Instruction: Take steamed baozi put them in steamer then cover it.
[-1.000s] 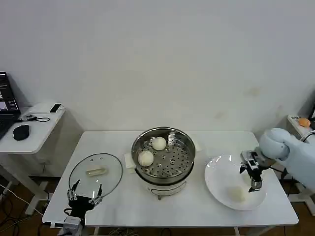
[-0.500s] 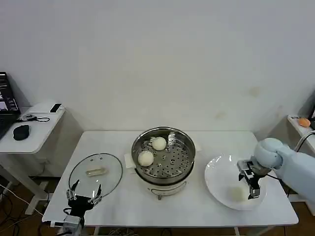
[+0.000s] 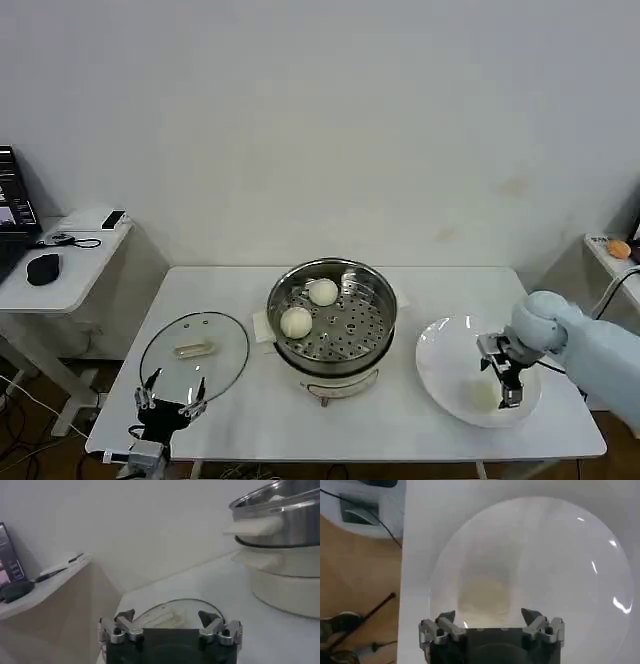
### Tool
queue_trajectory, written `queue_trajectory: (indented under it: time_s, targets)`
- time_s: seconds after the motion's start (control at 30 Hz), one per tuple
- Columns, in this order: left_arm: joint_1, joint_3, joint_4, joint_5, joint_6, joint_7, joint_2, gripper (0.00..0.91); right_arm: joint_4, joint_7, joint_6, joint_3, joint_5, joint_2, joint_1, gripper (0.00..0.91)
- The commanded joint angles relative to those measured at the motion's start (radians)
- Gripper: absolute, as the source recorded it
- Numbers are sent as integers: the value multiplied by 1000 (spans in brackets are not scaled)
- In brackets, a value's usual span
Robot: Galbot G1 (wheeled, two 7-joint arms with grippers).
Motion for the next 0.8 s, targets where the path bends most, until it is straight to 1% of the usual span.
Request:
queue_trajectory:
  time_s: [0.03,0.17,0.63,0.67,0.7,0.73,0.77,0.8]
  targets:
    - [-3,3,4,0,0,0,-1,907,-12,18,0,32,-13,11,-44,907]
    - [-4,7,4,0,0,1,-5,907,-22,30,-3,48,-12,25,-65,907]
    - [-9,6,15,-1,-1,-1,-3,907,-37,39,-3,57,-21,37,-85,907]
    - [-10,6,16,-1,-1,-1,-3,907,-38,39,-4,59,-21,37,-85,877]
    - [-11,7,17,-1,-1,-1,-3,907,-40,40,-5,61,-20,37,-86,816]
    - [-11,7,17,-1,-1,-1,-3,907,-41,40,-5,63,-20,38,-87,776]
    - [-13,8,18,-1,-1,-1,-4,907,-44,40,-5,63,-20,38,-87,685]
    - [-14,8,19,-1,-1,-1,-4,907,-46,40,-6,63,-20,39,-87,665]
